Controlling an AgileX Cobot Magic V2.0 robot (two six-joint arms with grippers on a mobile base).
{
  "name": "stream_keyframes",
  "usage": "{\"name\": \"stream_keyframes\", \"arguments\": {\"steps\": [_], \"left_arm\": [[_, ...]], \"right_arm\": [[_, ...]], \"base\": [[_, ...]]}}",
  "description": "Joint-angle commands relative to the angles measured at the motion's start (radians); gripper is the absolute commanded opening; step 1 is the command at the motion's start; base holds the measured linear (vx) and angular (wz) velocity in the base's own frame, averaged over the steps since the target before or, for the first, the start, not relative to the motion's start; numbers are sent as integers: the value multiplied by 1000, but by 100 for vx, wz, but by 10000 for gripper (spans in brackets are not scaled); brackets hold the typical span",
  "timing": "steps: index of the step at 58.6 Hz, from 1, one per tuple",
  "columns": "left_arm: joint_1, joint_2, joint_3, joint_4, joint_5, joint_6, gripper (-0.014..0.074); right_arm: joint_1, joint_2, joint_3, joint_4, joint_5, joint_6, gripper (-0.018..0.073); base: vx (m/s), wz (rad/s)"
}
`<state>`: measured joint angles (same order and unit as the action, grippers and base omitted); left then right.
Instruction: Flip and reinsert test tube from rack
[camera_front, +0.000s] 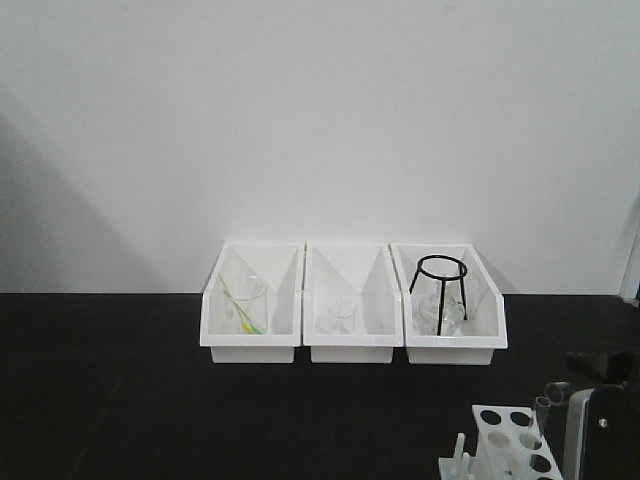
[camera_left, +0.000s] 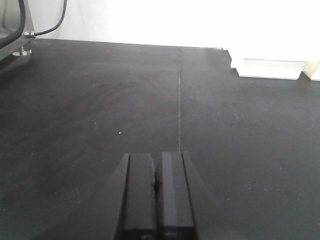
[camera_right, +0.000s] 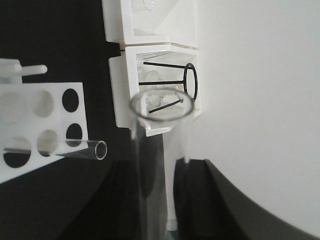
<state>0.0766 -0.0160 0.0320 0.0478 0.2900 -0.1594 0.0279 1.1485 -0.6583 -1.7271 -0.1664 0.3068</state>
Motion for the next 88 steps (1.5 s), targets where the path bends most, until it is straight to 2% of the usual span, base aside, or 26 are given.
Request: {"name": "stream_keyframes", "arguments": {"steps": [1, 31, 41, 48, 54, 60, 69, 73, 79, 88], "left_arm": [[-7, -11, 0, -4, -87, 0, -6], [-7, -11, 0, -4, -87, 0, -6], [-7, -11, 0, -4, -87, 0, -6], [-7, -11, 0, -4, -87, 0, -6], [-7, -11, 0, -4, -87, 0, -6], [-7, -11, 0, -4, -87, 0, -6], [-7, -11, 0, -4, -87, 0, -6], [-7, -11, 0, -4, -87, 0, -6], [-7, -11, 0, -4, -87, 0, -6], [-7, -11, 0, -4, -87, 0, -6]], "right_arm": [[-6, -23, -38, 81, 24, 91, -8], [-6, -23, -38, 650, 21, 447, -8], [-6, -23, -37, 854, -23, 588, -8], [-6, -22, -36, 877, -128, 574, -8], [-7, -22, -25, 885, -233, 497, -8], [-7, -22, 23, 998, -282, 453, -8], [-7, 1, 98, 1188, -343, 200, -8], [-7, 27, 116, 1263, -416, 171, -8], [-7, 68, 117, 1255, -483, 161, -8], [-7, 127, 117, 1228, -511, 160, -8]], "base": [[0, 0], [0, 0], [0, 0], [0, 0], [0, 0], [0, 0], [0, 0], [0, 0], [0, 0], [0, 0]]}}
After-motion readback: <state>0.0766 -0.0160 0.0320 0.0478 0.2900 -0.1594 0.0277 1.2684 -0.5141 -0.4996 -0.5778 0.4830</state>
